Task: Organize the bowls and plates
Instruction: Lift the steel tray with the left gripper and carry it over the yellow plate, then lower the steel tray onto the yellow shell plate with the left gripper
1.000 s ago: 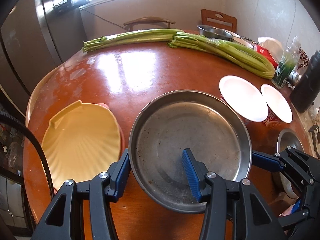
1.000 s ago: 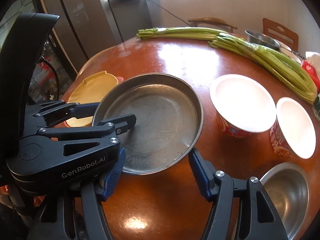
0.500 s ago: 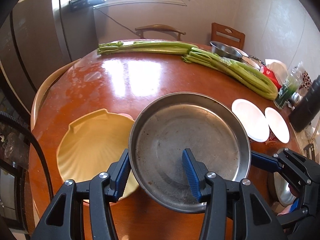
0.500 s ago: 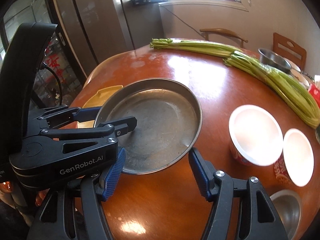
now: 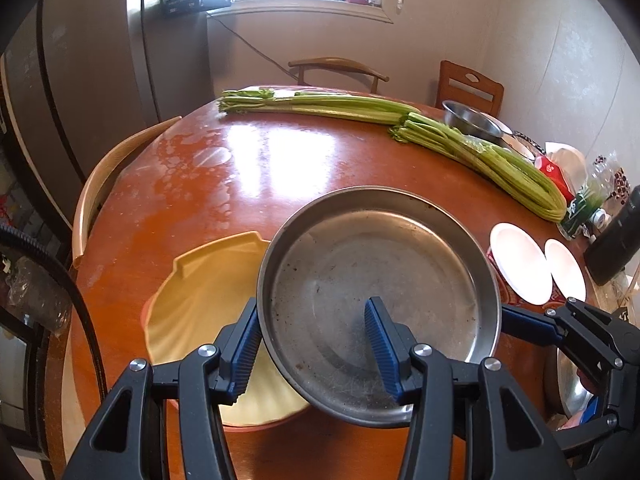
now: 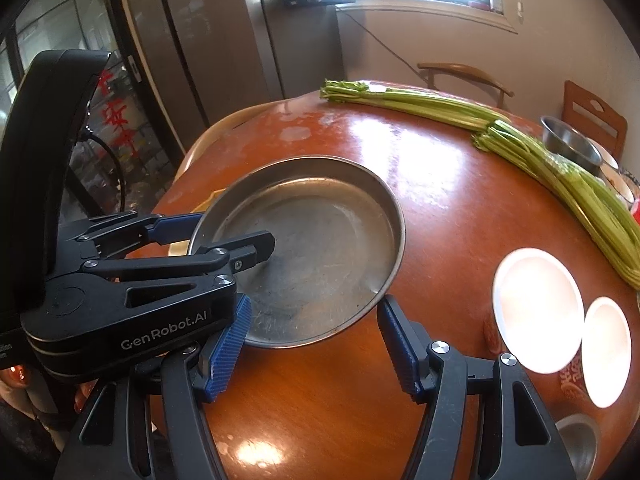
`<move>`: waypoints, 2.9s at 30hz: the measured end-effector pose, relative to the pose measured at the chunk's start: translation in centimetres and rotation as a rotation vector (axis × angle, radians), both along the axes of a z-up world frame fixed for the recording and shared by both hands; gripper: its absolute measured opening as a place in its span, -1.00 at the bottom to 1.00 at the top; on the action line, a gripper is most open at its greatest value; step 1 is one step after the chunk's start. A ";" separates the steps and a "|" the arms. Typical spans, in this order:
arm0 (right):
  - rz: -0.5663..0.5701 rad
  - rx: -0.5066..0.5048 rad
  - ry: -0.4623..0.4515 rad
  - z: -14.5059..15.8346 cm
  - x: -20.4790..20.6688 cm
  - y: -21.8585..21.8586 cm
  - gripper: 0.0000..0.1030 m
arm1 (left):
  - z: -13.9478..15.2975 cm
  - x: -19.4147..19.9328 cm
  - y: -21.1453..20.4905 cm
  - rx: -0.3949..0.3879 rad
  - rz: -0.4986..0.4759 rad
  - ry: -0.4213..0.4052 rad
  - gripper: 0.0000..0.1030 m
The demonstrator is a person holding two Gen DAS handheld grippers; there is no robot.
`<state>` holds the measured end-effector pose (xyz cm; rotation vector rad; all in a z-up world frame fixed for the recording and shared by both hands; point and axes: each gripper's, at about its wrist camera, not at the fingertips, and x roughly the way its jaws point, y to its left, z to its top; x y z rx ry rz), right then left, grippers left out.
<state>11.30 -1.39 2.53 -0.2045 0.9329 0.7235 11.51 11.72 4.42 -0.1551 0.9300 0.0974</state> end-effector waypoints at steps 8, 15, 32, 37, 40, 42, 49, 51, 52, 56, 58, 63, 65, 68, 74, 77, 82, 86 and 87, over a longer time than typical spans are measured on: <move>0.055 0.009 -0.005 0.3 0.1 2.7 0.32 | 0.6 -0.6 2.5 0.017 0.048 -0.008 -0.01; 0.080 0.016 -0.018 -0.3 0.8 4.9 0.32 | 0.5 -0.6 4.6 0.002 0.081 -0.010 -0.01; 0.147 -0.075 0.040 -3.6 0.6 9.1 0.32 | -3.1 -1.9 7.9 -0.024 0.150 0.039 -0.01; 0.156 -0.088 0.043 -4.1 0.6 9.5 0.32 | -3.6 -2.2 8.1 -0.027 0.161 0.045 -0.01; 0.159 -0.090 0.058 -4.2 0.5 9.5 0.32 | -3.8 -2.3 8.1 -0.029 0.159 0.052 -0.01; 0.166 -0.091 0.064 -4.3 0.5 9.5 0.32 | -3.9 -2.5 8.1 -0.027 0.155 0.054 -0.01; 0.178 -0.107 0.081 -5.0 0.4 9.6 0.32 | -4.3 -2.5 7.9 -0.023 0.154 0.066 -0.01; 0.176 -0.106 0.085 -5.0 0.5 9.5 0.32 | -4.4 -2.4 7.9 -0.026 0.150 0.069 -0.01; 0.175 -0.107 0.087 -5.0 0.5 9.5 0.32 | -4.4 -2.4 8.0 -0.035 0.152 0.073 -0.01; 0.171 -0.106 0.082 -5.0 0.7 9.4 0.32 | -4.5 -2.3 7.9 -0.036 0.150 0.071 -0.01; 0.165 -0.100 0.069 -4.9 0.7 9.4 0.32 | -4.5 -2.2 8.0 -0.043 0.151 0.068 -0.01; 0.158 -0.110 0.049 -4.9 0.6 9.3 0.31 | -4.6 -2.4 8.0 -0.047 0.145 0.065 -0.01; 0.156 -0.123 0.031 -4.9 0.5 9.4 0.32 | -4.6 -2.4 8.1 -0.051 0.146 0.062 -0.01; 0.143 -0.123 0.024 -4.9 0.6 9.3 0.31 | -4.7 -2.5 8.0 -0.049 0.142 0.049 -0.01; 0.129 -0.127 0.020 -4.9 0.8 9.0 0.31 | -4.4 -2.5 7.9 -0.052 0.137 0.038 0.00; 0.129 -0.132 0.019 -4.9 0.6 9.0 0.31 | -4.3 -2.6 8.1 -0.058 0.144 0.036 0.00; 0.129 -0.124 0.015 -4.7 0.4 8.7 0.31 | -4.1 -2.8 8.4 -0.062 0.150 0.028 0.00; 0.113 -0.120 -0.004 -4.3 0.5 8.4 0.31 | -3.6 -3.0 8.7 -0.060 0.164 0.015 0.00; 0.108 -0.117 -0.002 -4.2 0.6 8.3 0.31 | -3.5 -3.1 8.8 -0.060 0.169 0.013 0.00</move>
